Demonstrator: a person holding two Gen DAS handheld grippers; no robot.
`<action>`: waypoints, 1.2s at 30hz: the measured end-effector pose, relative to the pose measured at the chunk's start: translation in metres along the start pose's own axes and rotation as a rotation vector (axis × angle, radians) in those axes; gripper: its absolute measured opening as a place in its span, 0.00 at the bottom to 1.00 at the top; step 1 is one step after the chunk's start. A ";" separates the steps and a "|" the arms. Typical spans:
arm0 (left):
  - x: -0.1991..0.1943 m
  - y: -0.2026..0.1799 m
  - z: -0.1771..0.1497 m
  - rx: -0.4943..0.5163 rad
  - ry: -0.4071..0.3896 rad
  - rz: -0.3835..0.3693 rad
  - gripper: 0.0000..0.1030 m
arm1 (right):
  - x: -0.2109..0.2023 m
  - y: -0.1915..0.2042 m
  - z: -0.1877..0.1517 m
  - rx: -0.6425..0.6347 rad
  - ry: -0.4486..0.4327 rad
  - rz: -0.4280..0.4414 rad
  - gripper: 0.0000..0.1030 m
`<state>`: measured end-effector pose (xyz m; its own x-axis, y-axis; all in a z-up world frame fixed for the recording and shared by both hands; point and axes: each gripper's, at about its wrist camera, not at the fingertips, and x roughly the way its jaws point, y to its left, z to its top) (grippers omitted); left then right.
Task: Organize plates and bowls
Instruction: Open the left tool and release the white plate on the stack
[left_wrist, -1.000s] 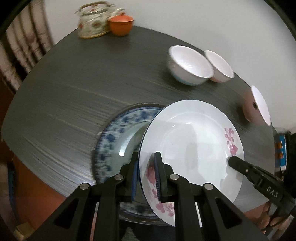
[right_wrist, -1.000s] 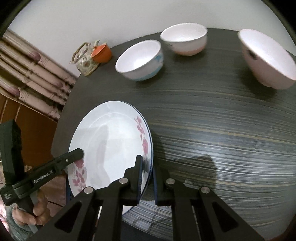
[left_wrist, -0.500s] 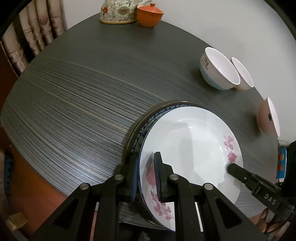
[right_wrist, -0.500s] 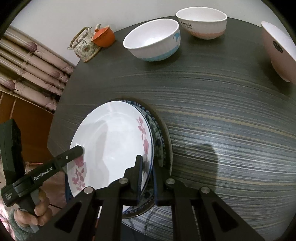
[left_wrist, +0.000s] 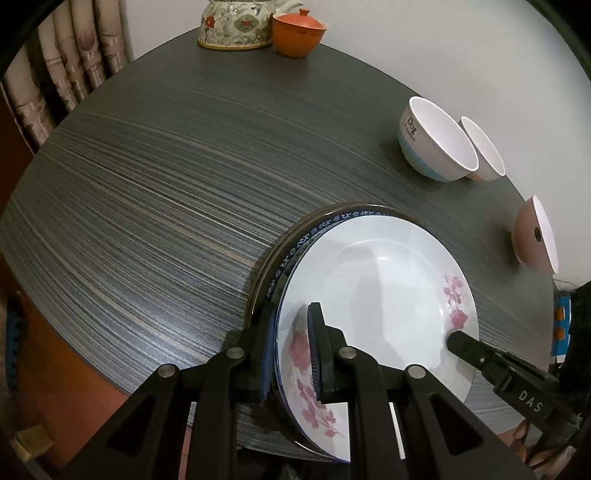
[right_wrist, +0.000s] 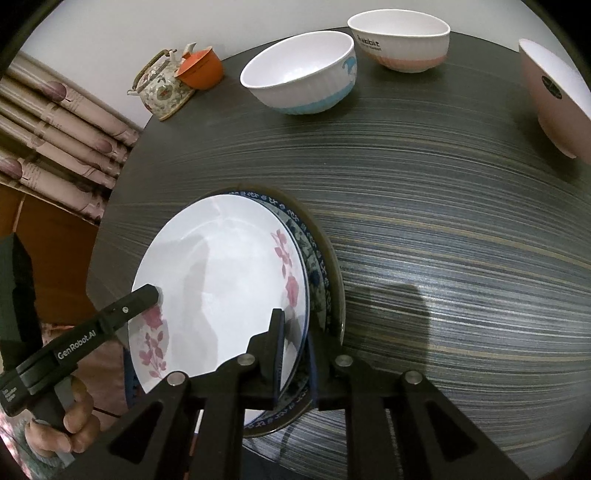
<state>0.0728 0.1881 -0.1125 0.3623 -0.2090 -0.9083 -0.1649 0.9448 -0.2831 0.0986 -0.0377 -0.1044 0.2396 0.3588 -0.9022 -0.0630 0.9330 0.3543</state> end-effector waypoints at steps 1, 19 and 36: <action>0.001 -0.001 0.000 0.002 -0.001 -0.003 0.17 | 0.000 0.001 0.000 -0.004 -0.002 -0.003 0.13; 0.001 -0.005 -0.001 0.029 -0.036 0.003 0.22 | 0.003 0.010 0.001 -0.021 -0.022 -0.055 0.17; 0.002 -0.015 -0.004 0.077 -0.072 0.072 0.25 | 0.004 0.026 -0.003 -0.038 -0.033 -0.103 0.36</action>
<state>0.0726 0.1723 -0.1116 0.4175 -0.1238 -0.9002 -0.1226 0.9739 -0.1909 0.0955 -0.0122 -0.0994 0.2781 0.2606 -0.9245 -0.0730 0.9654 0.2502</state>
